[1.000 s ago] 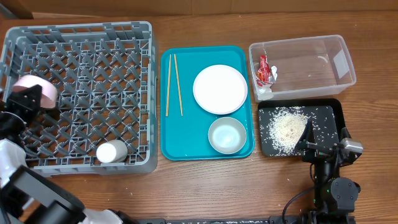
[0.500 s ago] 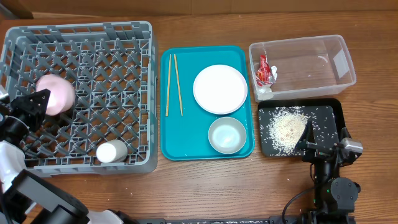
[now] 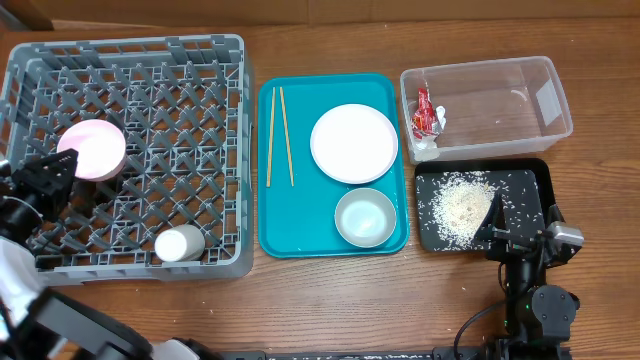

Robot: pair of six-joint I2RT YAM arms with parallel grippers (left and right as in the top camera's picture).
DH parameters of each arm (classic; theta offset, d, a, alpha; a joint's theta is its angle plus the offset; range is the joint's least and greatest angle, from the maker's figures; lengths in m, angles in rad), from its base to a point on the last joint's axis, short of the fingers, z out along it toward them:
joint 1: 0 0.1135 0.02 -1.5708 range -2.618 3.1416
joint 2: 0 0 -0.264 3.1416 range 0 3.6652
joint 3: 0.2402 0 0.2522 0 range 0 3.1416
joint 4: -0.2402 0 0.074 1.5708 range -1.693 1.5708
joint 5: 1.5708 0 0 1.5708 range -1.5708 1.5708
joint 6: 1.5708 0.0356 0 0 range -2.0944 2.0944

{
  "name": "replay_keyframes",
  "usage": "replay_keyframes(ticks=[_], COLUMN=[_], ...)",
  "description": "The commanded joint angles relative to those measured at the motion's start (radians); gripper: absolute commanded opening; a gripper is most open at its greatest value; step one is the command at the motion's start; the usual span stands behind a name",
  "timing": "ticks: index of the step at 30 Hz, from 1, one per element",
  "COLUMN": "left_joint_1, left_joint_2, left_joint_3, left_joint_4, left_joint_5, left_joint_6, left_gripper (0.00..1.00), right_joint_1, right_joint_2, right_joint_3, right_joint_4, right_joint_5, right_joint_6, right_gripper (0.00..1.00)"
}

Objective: Sort waste into correct bins and load items into the dishwasher
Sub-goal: 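Lower the pink bowl into the rack and open the left gripper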

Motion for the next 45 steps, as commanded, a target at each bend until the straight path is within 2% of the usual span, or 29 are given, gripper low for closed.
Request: replay_keyframes(ticks=[1, 6, 9, 12, 13, 18, 20, 23, 27, 32, 36, 38, 41, 45], left_joint_1=[-0.048, -0.171, -0.271, -0.359, -0.372, -0.430, -0.436, -0.424, -0.420, -0.413, -0.359, -0.314, -0.257, -0.244], left_joint_2=[-0.158, -0.311, -0.335, -0.320, -0.312, -0.251, -0.229, -0.207, -0.196, -0.186, -0.161, -0.130, -0.060, 0.034], left_joint_3=[0.017, 0.081, 0.130, 0.152, 0.152, 0.152, 0.152, 0.152, 0.152, 0.152, 0.150, 0.150, 0.150, 0.151], left_joint_4=[-0.092, -0.321, -0.434, -0.519, -0.529, -0.539, -0.546, -0.546, -0.512, -0.468, -0.472, -0.448, -0.364, -0.300], left_joint_5=[-0.140, -0.541, -0.787, -0.970, -0.989, -1.022, -1.072, -1.066, -1.060, -1.065, -1.065, -1.020, -0.852, -0.763], left_joint_6=[0.068, 0.163, 0.179, 0.167, 0.167, 0.219, 0.161, 0.098, 0.066, 0.013, -0.133, -0.198, -0.210, -0.227], left_gripper=[0.33, 0.38, 0.42, 0.43, 0.43, 0.45, 0.49, 0.49, 0.51, 0.62, 0.69, 0.68, 0.56, 0.53], right_joint_1=[-0.005, -0.005, -0.005, -0.005, -0.005, -0.005, -0.005, -0.005, -0.005, -0.005, -0.005, -0.005, -0.005, -0.005], right_joint_2=[-0.012, -0.012, -0.012, -0.012, -0.012, -0.012, -0.012, -0.012, -0.012, -0.012, -0.012, -0.012, -0.012, -0.012], right_joint_3=[-0.011, -0.011, -0.011, -0.011, -0.011, -0.011, -0.011, -0.011, -0.011, -0.011, -0.011, -0.011, -0.011, -0.011], right_joint_4=[0.006, 0.006, 0.006, 0.006, 0.006, 0.006, 0.006, 0.006, 0.006, 0.006, 0.006, 0.006, 0.006, 0.006], right_joint_5=[0.005, 0.005, 0.005, 0.005, 0.005, 0.005, 0.005, 0.005, 0.005, 0.005, 0.005, 0.005, 0.005, 0.005], right_joint_6=[0.003, 0.003, 0.003, 0.003, 0.003, 0.003, 0.003, 0.003, 0.003, 0.003, 0.003, 0.003, 0.003, 0.003], right_gripper=[1.00, 1.00, 1.00, 1.00, 1.00, 1.00, 1.00, 1.00, 1.00, 1.00, 1.00, 1.00, 1.00, 1.00])
